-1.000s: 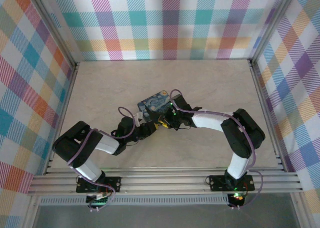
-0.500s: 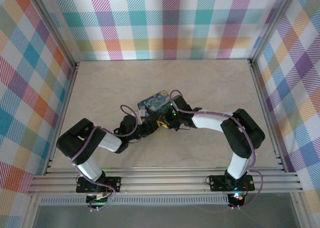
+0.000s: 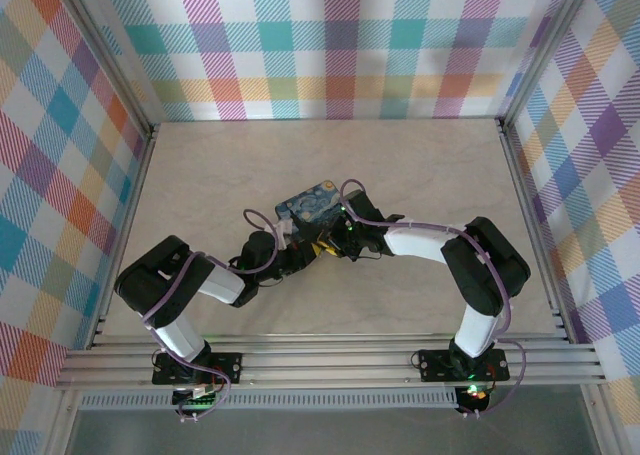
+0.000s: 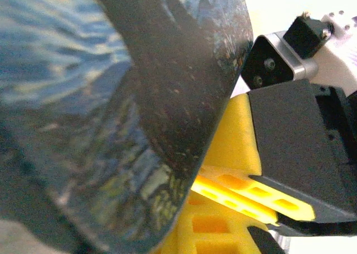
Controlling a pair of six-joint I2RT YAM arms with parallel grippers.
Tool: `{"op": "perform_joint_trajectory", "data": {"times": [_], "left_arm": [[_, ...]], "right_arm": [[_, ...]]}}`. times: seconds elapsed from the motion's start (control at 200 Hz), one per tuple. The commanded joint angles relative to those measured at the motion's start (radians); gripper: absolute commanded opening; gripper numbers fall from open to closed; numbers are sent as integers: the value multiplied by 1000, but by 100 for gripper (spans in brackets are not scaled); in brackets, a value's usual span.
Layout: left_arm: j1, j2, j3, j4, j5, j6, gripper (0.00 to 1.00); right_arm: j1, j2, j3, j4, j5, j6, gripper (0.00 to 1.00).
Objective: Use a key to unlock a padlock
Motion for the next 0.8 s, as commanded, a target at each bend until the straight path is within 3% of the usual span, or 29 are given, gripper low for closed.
{"op": "perform_joint_trajectory", "data": {"times": [0.0, 0.135, 0.27, 0.34, 0.48, 0.685, 0.795], "left_arm": [[-120, -45, 16, -65, -112, 300, 0], [-274, -52, 28, -117, -313, 601, 0], [-355, -29, 82, -251, -481, 855, 0], [-364, -35, 96, -310, -536, 923, 0], [-319, -92, 77, -332, -459, 873, 0], [-292, -126, 27, -276, -428, 753, 0], [-274, -130, 23, -274, -419, 712, 0]], "right_arm": [[6, -35, 2, 8, -49, 1, 0], [-3, -31, 43, -64, -105, -47, 0], [-3, -20, 89, -147, -165, -108, 0], [-1, -12, 113, -207, -186, -147, 0], [0, -38, 89, -240, -157, -166, 1], [-1, -93, 71, -250, -97, -163, 46], [-1, -122, 61, -251, -66, -162, 56]]}}
